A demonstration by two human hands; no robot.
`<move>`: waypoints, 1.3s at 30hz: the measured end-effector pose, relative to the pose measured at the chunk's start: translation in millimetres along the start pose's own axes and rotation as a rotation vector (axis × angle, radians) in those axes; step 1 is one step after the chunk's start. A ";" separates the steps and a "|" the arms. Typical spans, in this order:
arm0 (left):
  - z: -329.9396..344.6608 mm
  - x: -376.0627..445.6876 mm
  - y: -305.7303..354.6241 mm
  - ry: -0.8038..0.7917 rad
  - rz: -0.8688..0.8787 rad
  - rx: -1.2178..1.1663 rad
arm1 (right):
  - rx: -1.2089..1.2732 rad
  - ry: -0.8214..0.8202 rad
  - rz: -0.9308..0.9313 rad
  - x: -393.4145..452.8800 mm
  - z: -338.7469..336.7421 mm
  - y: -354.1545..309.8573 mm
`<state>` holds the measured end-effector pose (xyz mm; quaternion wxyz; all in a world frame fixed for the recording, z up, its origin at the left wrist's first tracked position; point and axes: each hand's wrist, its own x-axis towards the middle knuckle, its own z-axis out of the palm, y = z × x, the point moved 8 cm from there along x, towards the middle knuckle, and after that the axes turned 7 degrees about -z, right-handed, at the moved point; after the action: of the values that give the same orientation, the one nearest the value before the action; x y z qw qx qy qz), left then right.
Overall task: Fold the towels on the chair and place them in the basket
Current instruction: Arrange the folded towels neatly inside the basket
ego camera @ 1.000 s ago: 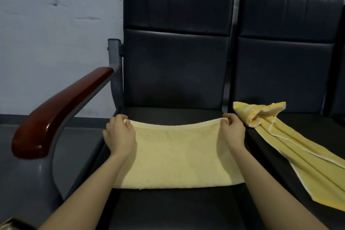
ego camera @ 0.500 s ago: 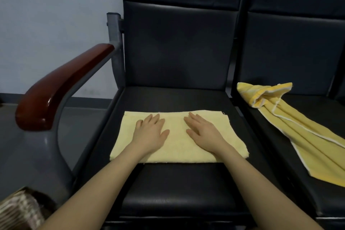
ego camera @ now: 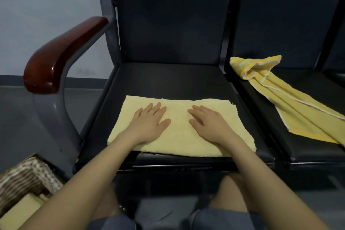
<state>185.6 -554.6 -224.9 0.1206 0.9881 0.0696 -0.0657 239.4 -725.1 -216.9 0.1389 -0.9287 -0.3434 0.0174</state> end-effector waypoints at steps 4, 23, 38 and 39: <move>-28.8 -15.2 -22.7 0.168 -0.170 -0.137 | 0.046 0.097 -0.011 1.8 -10.7 -10.3; -69.0 -25.3 -72.4 0.503 -0.215 -0.420 | -0.096 -0.168 -0.167 14.0 25.6 -41.3; -124.6 -32.4 27.8 0.730 0.368 -0.189 | 0.181 0.358 0.050 36.2 -22.3 -30.3; -120.3 -30.1 38.5 0.715 0.383 -0.201 | 0.155 0.359 0.099 27.8 -27.6 -13.9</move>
<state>175.5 -565.5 -95.9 0.1948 0.9270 -0.0719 0.3124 255.4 -704.0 -184.9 0.2680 -0.9191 -0.2648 -0.1152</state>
